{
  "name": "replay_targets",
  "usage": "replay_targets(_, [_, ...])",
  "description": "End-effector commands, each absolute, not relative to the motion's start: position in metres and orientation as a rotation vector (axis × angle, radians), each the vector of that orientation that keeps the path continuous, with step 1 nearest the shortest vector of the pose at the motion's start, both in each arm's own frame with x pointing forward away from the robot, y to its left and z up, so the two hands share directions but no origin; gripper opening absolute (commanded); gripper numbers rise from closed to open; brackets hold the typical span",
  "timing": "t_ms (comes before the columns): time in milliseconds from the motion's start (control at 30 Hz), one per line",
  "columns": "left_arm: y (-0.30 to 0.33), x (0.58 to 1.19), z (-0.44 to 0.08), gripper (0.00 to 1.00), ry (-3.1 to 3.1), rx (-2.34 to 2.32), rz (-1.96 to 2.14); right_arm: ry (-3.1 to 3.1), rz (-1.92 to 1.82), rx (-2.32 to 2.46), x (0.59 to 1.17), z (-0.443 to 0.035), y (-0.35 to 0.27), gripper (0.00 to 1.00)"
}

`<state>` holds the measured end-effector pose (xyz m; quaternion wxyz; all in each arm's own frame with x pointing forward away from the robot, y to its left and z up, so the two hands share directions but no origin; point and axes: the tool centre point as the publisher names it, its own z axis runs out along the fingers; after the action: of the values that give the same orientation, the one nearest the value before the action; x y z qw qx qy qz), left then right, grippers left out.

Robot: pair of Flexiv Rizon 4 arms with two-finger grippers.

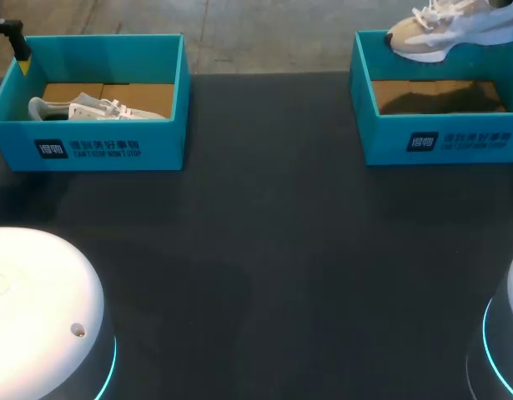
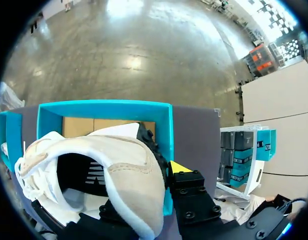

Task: Take the shoe out of the shoebox, open the shoe tongue, remove and reinsert the insole, then place the shoe into the shoebox

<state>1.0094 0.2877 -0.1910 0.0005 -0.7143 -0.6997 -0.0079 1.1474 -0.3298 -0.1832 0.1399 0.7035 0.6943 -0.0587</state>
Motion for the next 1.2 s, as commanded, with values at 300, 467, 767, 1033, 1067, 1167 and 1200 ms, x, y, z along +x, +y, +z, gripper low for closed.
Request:
replay_targets(300, [0.288, 1.009, -0.190, 1.00, -2.195, -2.243, -0.029, 1.937, -0.133, 2.013, 1.073, -0.130, -0.303, 0.00])
replay_targets(467, [0.288, 1.009, -0.190, 1.00, -2.195, -2.243, -0.029, 1.913, -0.132, 2.019, 1.043, -0.123, -0.289, 0.00])
replay_targets(767, [0.288, 1.009, -0.190, 1.00, -2.195, -2.243, -0.029, 1.842, -0.096, 2.072, 0.979, -0.121, -0.264, 0.00])
replay_targets(1033, [0.288, 1.009, -0.190, 1.00, -2.195, -2.243, -0.029, 1.812, -0.103, 2.091, 0.921, -0.136, -0.232, 0.00])
replay_targets(1067, [0.288, 1.009, -0.190, 1.00, -2.195, -2.243, -0.029, 1.807, -0.108, 2.092, 0.918, -0.138, -0.229, 0.00])
replay_targets(1167, [0.288, 1.009, -0.190, 1.00, -2.195, -2.243, -0.029, 1.797, -0.106, 2.096, 0.899, -0.144, -0.215, 0.00])
replay_targets(1200, [0.288, 1.009, -0.190, 1.00, -2.195, -2.243, -0.029, 1.796, -0.106, 2.096, 0.895, -0.145, -0.211, 0.00])
